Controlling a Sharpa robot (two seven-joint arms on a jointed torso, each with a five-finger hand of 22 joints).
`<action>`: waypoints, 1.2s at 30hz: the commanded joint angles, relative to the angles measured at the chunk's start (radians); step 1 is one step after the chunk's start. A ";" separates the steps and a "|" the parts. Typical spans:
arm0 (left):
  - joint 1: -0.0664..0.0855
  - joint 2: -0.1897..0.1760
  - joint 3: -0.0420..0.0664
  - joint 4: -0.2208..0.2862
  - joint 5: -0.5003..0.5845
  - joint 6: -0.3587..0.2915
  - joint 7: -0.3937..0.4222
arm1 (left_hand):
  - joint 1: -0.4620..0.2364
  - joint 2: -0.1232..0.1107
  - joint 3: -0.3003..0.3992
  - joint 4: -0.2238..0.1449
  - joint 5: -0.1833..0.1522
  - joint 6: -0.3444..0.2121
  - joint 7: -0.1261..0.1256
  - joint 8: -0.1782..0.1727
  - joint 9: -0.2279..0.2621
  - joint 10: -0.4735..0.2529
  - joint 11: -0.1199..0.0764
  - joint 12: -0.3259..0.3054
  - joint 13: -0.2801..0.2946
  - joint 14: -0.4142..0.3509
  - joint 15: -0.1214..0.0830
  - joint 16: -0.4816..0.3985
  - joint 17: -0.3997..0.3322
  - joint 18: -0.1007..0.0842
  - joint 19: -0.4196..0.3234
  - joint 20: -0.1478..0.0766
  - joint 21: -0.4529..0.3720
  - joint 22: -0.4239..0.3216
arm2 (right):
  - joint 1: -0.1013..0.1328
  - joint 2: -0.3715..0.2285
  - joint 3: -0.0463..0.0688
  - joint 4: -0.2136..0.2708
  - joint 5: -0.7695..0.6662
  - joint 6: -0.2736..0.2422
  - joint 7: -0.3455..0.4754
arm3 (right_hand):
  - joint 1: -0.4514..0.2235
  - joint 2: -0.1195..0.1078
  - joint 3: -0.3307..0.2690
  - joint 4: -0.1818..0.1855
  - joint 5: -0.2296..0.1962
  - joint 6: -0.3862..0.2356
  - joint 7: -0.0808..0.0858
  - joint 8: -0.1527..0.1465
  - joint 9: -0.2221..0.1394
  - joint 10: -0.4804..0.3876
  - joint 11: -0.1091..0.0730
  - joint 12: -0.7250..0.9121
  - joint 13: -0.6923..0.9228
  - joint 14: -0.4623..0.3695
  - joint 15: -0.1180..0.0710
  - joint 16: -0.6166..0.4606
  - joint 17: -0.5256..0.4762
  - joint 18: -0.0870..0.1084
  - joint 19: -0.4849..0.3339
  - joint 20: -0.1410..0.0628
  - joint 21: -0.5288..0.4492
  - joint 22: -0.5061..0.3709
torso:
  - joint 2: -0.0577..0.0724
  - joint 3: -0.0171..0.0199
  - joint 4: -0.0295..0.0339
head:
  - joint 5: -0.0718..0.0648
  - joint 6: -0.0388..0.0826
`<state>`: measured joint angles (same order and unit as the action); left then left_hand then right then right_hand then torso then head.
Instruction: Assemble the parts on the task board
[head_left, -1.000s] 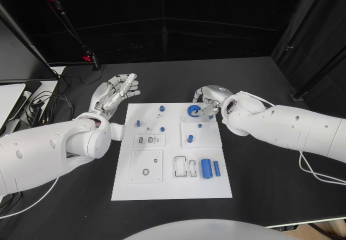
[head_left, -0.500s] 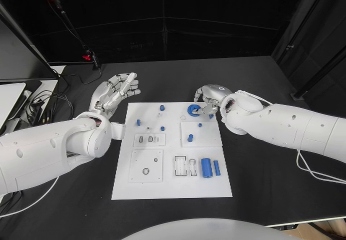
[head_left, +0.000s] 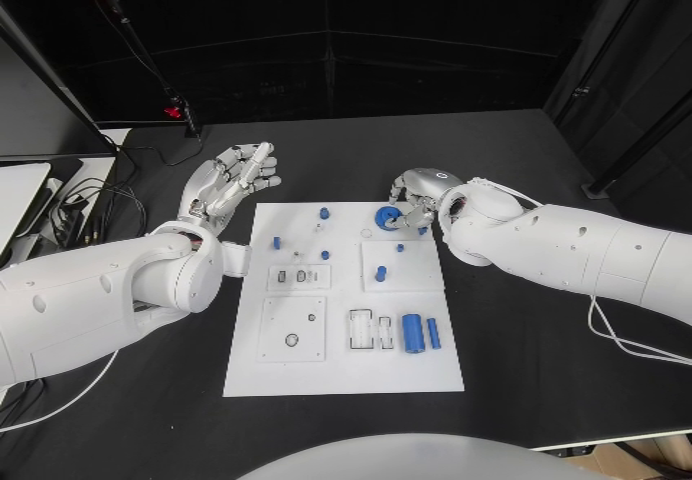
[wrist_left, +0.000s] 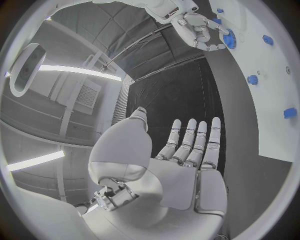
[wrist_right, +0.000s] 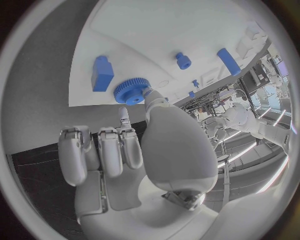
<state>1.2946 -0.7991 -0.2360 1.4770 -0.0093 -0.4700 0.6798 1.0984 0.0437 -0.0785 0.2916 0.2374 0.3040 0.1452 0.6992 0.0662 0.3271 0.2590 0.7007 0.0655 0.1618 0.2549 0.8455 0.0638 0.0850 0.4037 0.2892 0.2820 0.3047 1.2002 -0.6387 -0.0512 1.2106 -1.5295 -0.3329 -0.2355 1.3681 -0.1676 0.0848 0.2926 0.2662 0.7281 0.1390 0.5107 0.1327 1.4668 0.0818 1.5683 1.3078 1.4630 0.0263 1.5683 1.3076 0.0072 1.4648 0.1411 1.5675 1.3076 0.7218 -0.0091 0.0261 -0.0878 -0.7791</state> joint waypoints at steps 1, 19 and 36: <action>0.001 -0.001 0.000 0.002 -0.008 0.009 0.195 | 0.001 0.007 -0.006 0.000 0.006 0.002 0.151 -0.005 -0.001 0.007 0.003 0.002 -0.001 0.001 0.005 -0.006 0.000 0.008 -0.008 0.001 -0.001 -0.001 | 0.002 0.003 0.001 -0.003 -0.007 0.026 -0.010 | -0.005 0.005 0.006 -0.001 -0.005 0.020 -0.002 -0.013 -0.006 0.104 -0.009 0.002 0.263 0.108 -0.008 0.002 0.263 -0.007 0.106 -0.010 0.003 0.263 | -0.001 -0.0001 0.0005 | -0.002 -0.002; 0.001 -0.001 0.000 -0.002 -0.008 0.012 0.186 | 0.001 0.007 -0.007 0.001 0.007 0.001 0.151 -0.005 -0.001 0.007 0.003 0.002 -0.001 0.001 0.005 -0.006 0.000 0.008 -0.009 0.001 -0.001 -0.002 | 0.002 0.015 0.001 -0.010 -0.007 0.042 -0.019 | 0.004 0.019 0.021 -0.003 -0.008 0.101 -0.020 -0.111 -0.042 0.104 -0.026 0.002 0.263 0.108 -0.024 0.002 0.263 -0.007 0.106 -0.026 0.003 0.263 | 0.000 0.0000 0.0008 | 0.007 -0.005; 0.001 -0.004 0.001 -0.001 -0.008 0.011 0.183 | 0.001 0.008 -0.008 0.001 0.007 0.001 0.151 -0.005 -0.001 0.007 0.003 0.002 -0.001 0.001 0.005 -0.006 0.000 0.008 -0.010 0.001 -0.002 -0.002 | 0.002 0.010 0.001 0.003 -0.010 0.024 -0.019 | 0.060 0.046 0.071 -0.017 -0.016 0.248 -0.034 -0.197 -0.061 0.104 -0.039 0.002 0.263 0.108 -0.033 0.002 0.263 -0.007 0.106 -0.035 0.003 0.263 | -0.001 0.0003 -0.0001 | 0.009 -0.008</action>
<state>1.2947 -0.8022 -0.2360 1.4753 -0.0094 -0.4695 0.6798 1.0984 0.0437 -0.0812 0.2944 0.2414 0.3040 0.1452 0.6993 0.0662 0.3270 0.2589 0.7007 0.0655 0.1618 0.2549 0.8455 0.0637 0.0850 0.4001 0.2928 0.2820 0.3038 1.2025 -0.6276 -0.0493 1.2117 -1.5320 -0.3113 -0.2493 1.4163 -0.1258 0.1513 0.2756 0.2514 0.9608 0.1149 0.3170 0.0676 1.4632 0.0498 1.5683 1.3077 1.4668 0.0015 1.5683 1.3074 0.0073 1.4649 0.1126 1.5675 1.3074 0.7213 -0.0087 0.0262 -0.0774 -0.7871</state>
